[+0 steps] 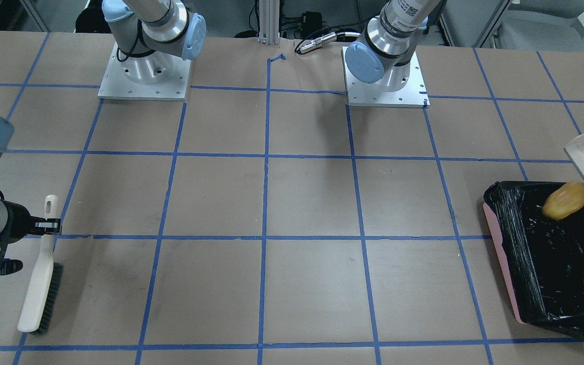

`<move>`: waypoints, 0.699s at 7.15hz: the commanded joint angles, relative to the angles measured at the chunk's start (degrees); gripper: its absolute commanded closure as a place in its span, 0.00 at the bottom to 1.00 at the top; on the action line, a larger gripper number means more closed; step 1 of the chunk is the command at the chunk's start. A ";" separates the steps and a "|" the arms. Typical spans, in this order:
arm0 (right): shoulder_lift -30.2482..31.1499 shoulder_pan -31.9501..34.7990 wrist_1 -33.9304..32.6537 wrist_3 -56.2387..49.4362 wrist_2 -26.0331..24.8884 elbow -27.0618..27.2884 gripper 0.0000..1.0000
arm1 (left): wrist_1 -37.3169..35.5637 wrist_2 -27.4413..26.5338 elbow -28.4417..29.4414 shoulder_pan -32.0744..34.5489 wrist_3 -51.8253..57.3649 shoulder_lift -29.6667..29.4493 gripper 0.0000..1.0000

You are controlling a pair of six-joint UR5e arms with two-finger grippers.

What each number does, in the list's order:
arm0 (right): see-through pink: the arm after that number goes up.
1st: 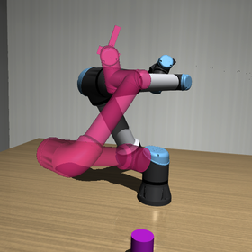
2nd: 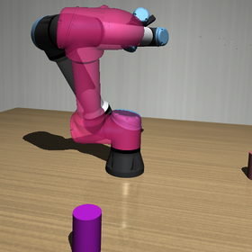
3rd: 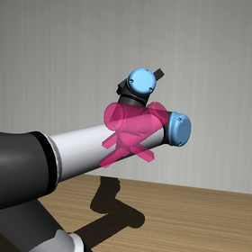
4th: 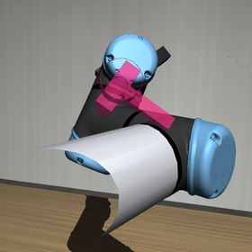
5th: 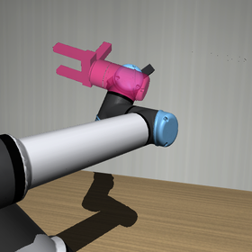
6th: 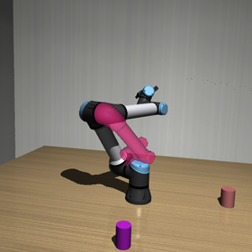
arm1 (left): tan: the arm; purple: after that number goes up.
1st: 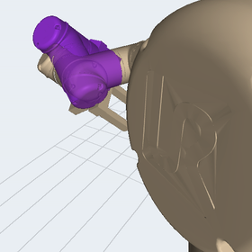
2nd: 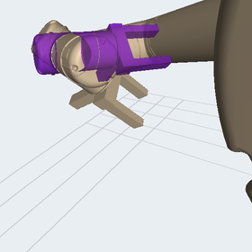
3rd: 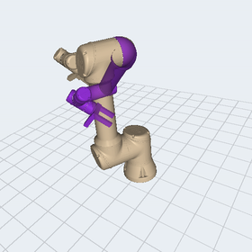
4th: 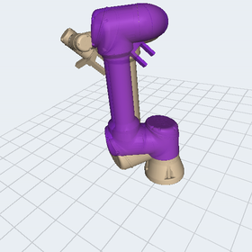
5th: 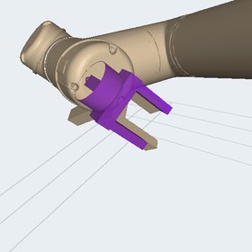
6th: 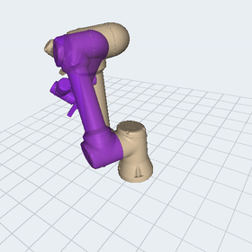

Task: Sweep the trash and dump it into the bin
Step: 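Tip the dustpan over the black bin with the left while the right lowers the brush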

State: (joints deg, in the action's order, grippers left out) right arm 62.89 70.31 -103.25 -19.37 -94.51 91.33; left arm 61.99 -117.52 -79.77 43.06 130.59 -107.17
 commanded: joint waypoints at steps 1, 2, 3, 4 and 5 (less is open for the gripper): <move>0.04 0.00 -0.11 0.12 0.02 0.08 0.25 | -5.01 -6.80 -0.12 5.43 0.01 -2.33 1.00; 0.04 0.00 -0.20 0.12 0.02 0.08 0.21 | -5.82 -9.37 -0.21 7.89 -0.07 -2.95 1.00; 0.21 0.00 -0.29 0.38 -0.06 -0.10 0.20 | -5.83 -14.10 -0.91 11.49 -0.86 -2.78 1.00; 0.30 0.00 -0.29 0.64 -0.06 -0.19 0.17 | -7.40 -18.93 -3.61 15.26 -2.60 -2.17 1.00; 0.74 0.00 -0.20 1.08 -0.15 -0.62 0.13 | -13.50 -22.11 -7.73 17.30 -2.80 -1.29 1.00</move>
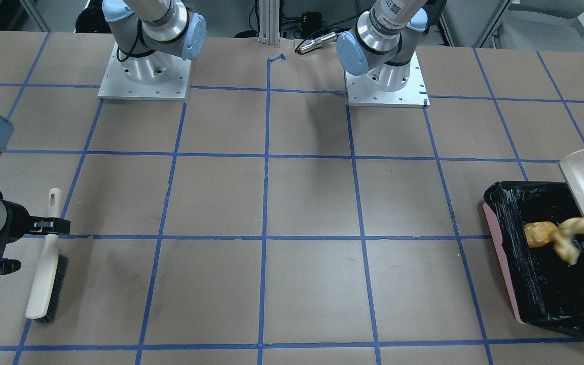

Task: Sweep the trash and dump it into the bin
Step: 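Tip the dustpan over the black bin with the left while the right lowers the brush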

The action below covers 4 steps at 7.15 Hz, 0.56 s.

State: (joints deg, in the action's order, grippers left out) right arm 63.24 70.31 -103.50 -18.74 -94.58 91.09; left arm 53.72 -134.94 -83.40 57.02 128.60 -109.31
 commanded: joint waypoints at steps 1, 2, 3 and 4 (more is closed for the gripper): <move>1.88 0.00 0.05 0.64 -0.08 -1.17 0.00 | -7.90 -4.81 -5.71 3.53 -0.37 1.46 1.00; 5.28 0.26 0.31 1.51 -0.16 -2.05 0.00 | -8.10 -4.64 -5.55 3.53 -0.19 1.64 1.00; 9.41 1.22 1.53 5.87 0.18 -2.84 0.00 | -8.02 -3.50 -4.15 3.45 0.42 1.91 1.00; 13.36 3.93 3.90 9.31 0.19 -3.46 0.00 | -7.49 4.17 -1.27 3.19 2.77 2.52 1.00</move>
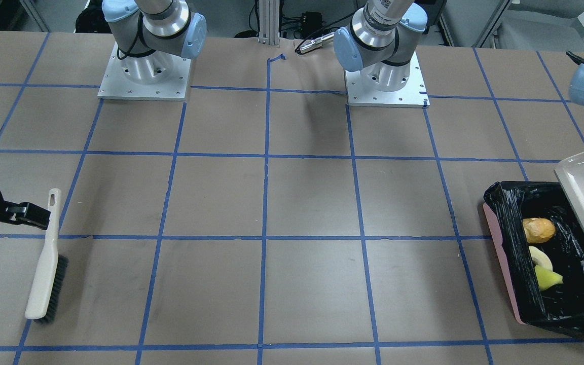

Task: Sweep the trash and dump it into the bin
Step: 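Bring the empty dustpan back with the left gripper while the right releases the brush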

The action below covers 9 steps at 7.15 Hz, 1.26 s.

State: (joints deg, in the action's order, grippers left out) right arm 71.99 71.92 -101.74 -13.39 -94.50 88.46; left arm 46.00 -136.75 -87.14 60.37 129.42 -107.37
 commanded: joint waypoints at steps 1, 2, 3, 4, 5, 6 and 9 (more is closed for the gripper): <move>7.35 5.82 2.25 7.30 0.02 -1.27 0.00 | 3.88 14.41 3.89 -0.17 2.94 1.89 1.00; 8.77 9.78 2.43 10.64 0.01 -1.71 0.00 | 6.44 21.89 3.99 -0.08 1.99 3.47 1.00; 10.09 13.82 3.04 13.89 0.01 -1.71 0.00 | 8.99 30.32 3.99 -0.17 0.33 4.36 1.00; 10.97 16.90 3.13 17.40 0.97 -1.71 0.00 | 13.89 45.37 3.90 0.27 -4.48 5.24 1.00; 9.93 17.46 2.26 17.61 0.72 -1.19 0.00 | 16.98 51.52 3.73 0.71 -8.61 4.46 1.00; 9.84 17.29 2.60 17.44 -0.24 -1.36 0.00 | 19.19 59.07 3.03 1.23 -10.83 3.50 1.00; 10.01 17.20 3.13 17.09 -2.71 -1.10 0.00 | 22.20 58.20 2.76 9.57 -23.07 -2.90 1.00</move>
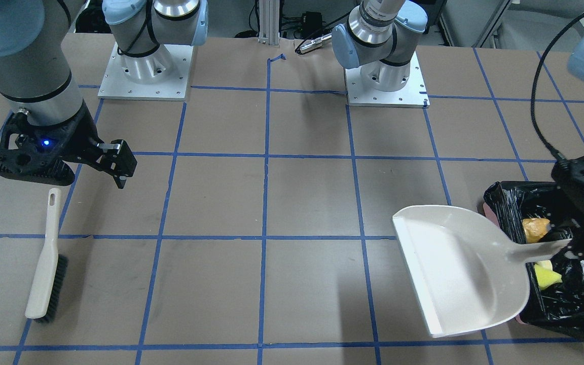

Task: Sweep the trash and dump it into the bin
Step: 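Bring the empty dustpan back with the left gripper while the right releases the brush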

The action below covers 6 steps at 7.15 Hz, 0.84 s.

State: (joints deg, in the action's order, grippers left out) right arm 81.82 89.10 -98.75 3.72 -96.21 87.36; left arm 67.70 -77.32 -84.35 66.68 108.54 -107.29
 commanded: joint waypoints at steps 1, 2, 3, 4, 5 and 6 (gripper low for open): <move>0.18 0.28 0.14 0.06 -0.65 0.09 0.00 | 0.41 -2.22 -0.20 4.41 -2.80 -5.01 1.00; 0.27 0.28 0.05 -0.03 -0.99 0.44 0.00 | 0.41 -4.05 -0.29 5.12 -4.02 -6.77 1.00; 0.09 0.28 -0.12 -0.20 -0.91 0.44 0.00 | -0.11 -4.16 -1.08 6.08 -6.65 -8.18 1.00; -0.26 0.28 -0.12 -0.20 -0.99 0.35 0.00 | -1.07 -5.64 -2.82 6.61 -7.46 -8.20 1.00; -0.09 0.28 -0.12 -0.20 -1.26 0.44 0.00 | -4.30 -6.17 -5.10 8.27 -11.90 -8.98 1.00; 0.26 0.28 -0.30 -0.20 -1.00 0.44 0.00 | -7.81 -9.05 -6.43 9.16 -12.47 -9.68 1.00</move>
State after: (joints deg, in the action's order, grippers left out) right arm 81.83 89.38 -98.92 3.52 -97.31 87.78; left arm 63.53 -83.91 -88.93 74.61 97.96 -116.15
